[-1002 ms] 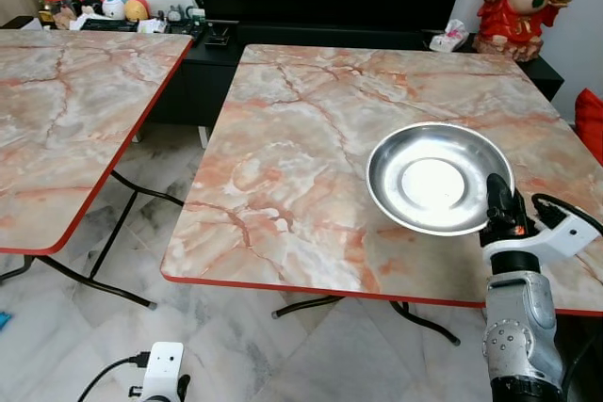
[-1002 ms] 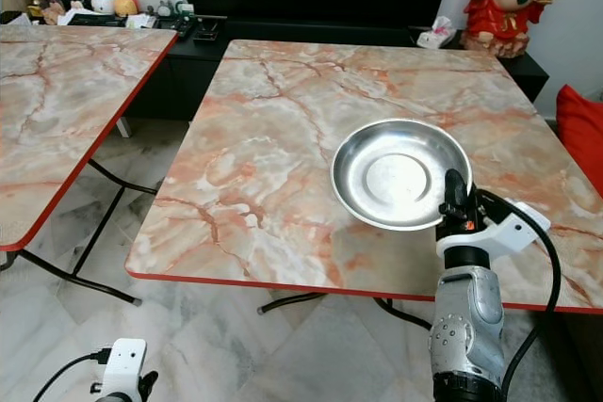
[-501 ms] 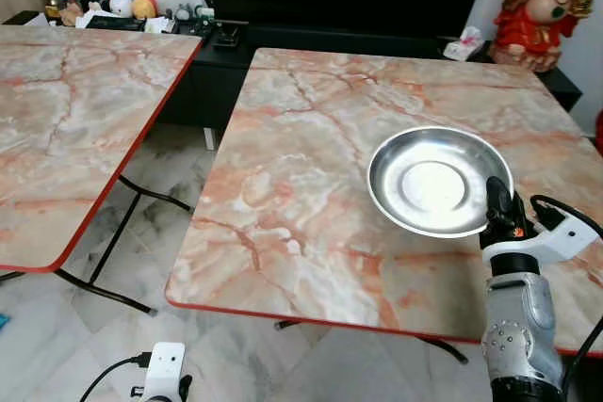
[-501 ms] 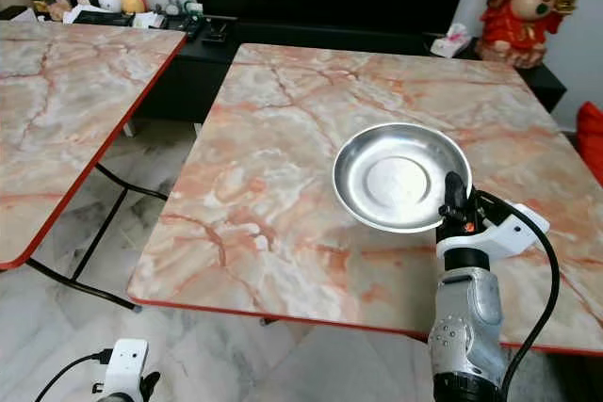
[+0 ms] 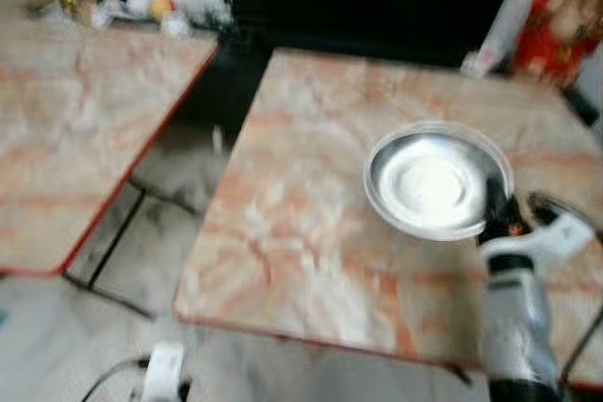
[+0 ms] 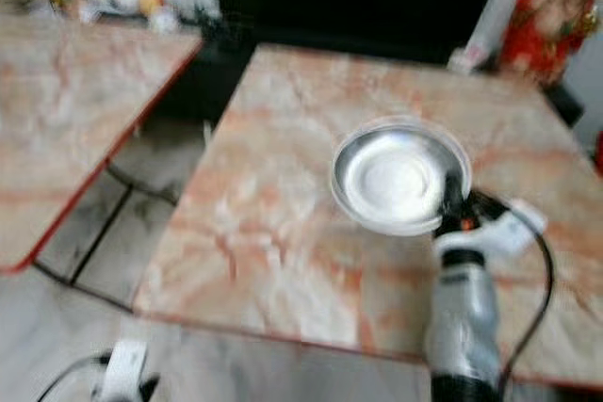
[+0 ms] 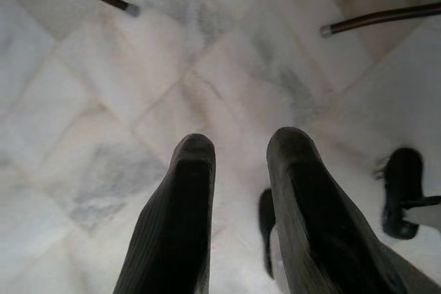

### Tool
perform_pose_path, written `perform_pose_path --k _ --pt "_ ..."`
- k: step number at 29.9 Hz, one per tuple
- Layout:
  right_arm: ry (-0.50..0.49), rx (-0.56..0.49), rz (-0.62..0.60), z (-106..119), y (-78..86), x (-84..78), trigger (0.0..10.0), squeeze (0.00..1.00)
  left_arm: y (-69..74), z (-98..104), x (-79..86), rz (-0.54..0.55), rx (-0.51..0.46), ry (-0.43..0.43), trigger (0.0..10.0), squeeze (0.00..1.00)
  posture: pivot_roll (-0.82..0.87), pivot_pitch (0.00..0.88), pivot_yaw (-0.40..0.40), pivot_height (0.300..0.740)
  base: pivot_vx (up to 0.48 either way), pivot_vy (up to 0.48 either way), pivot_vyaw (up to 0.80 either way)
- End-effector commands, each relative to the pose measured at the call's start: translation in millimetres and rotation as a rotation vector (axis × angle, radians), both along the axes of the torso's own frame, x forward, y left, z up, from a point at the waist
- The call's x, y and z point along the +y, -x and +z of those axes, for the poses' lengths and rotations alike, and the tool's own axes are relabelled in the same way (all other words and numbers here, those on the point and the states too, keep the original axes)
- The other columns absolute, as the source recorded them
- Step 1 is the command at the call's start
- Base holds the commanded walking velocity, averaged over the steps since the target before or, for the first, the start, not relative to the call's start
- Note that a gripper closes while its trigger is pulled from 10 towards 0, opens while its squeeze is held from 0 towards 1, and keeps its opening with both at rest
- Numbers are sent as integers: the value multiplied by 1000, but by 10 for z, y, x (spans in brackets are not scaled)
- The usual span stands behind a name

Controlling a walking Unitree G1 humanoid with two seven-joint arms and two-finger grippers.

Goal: Setting the table

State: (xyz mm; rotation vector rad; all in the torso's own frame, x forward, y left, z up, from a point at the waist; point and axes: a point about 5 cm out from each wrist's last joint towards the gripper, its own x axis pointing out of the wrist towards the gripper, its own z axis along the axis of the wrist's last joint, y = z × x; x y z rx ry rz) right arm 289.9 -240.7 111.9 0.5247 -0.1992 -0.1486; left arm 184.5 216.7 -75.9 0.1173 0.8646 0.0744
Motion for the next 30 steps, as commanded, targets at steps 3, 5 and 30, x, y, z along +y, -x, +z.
perform_pose_path --k 3,5,30 --pt "36 13 -63 32 114 -233 10000 0 -30 1 -66 -10 -6 15 10000 0 18 0 -50 740 0 0 0" --pt "44 23 -72 19 159 -287 10000 0 -28 1 -67 -10 -5 15 10000 0 18 0 -50 740 0 0 0" --pt "-104 287 -21 -461 484 -384 10000 0 -4 -11 -58 -36 10 -4 10000 0 4 0 -45 740 0 0 0"
